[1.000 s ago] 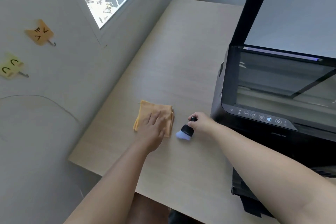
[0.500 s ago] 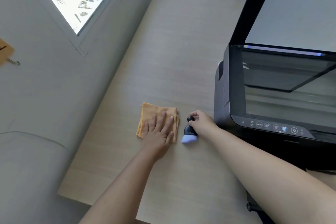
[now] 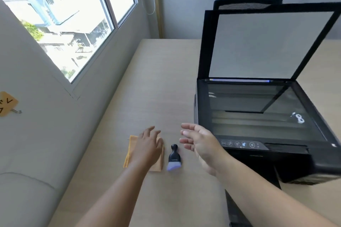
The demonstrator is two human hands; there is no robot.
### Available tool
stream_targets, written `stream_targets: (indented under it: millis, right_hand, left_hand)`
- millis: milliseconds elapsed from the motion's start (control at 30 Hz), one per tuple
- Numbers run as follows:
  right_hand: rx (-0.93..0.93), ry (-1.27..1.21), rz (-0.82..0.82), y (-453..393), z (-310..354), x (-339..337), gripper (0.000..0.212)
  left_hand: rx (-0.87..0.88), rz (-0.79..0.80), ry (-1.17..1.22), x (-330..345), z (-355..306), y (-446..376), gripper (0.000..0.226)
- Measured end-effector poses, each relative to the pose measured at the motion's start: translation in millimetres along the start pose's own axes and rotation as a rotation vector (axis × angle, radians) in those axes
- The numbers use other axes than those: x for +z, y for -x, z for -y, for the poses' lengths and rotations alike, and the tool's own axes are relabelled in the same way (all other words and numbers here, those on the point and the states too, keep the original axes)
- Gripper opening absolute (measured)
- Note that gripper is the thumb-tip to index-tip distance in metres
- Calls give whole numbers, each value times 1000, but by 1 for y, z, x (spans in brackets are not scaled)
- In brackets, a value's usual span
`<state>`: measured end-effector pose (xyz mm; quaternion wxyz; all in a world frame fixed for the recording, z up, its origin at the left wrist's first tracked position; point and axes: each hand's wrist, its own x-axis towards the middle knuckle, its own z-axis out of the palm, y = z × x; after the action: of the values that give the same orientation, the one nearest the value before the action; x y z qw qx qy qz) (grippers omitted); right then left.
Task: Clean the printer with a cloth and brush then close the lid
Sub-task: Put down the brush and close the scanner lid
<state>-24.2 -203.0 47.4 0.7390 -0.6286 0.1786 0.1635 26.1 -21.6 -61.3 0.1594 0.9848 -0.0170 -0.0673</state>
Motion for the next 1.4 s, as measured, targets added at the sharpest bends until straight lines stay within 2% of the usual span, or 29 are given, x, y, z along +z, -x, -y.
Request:
stream_targets:
  millis: [167,367,500,633,733,833,900,1000,1167,1200,1300,1367,1400]
  right_hand:
    - [-151,-241,-1,24,64,-51,24]
    - [-249,-305,-89,25,133,-150,23]
    - [-336,-339,-265,20,196,-240,20]
    - [-368,-297,-505,9,248,-305,26]
    - [-360,-207,-577,-5,274,-321,35]
    - [-390,-93,-606,-10,290,-318,30]
    - [-383,-9,-621,-15,296,-315,38]
    - [-380,102,-582,-20,299,-310,40]
    - [-373,204,-534,-29,296,-311,54]
    - [-370,199,-531,-31,295,-312,55]
    - [-380,159,-528,-37,290,-315,58]
    - [-393,139,-549,-41,286,-319,55]
    - [-403,133,-564,-42,284,-321,49]
  left_hand:
    - [22,-112,138,-41,-69,-33,39]
    - [18,-151,303,-98,-153,-75,40]
    - [138,-164,135,-141,-192,-102,51]
    - [112,-236,162,-184,-219,-128,58]
    - [49,-241,289,-207,-237,-144,59]
    - [9,-209,352,-217,-253,-149,58]
    - [6,-209,424,-217,-264,-149,58]
    - [1,-177,598,-215,-280,-146,64]
    - [5,-182,736,-209,-279,-165,81]
    - [4,-198,776,-208,-279,-166,73]
    - [19,-298,826,-208,-282,-153,30]
    - [-2,-360,804,-204,-281,-142,19]
    - [-9,-405,767,-203,-280,-137,23]
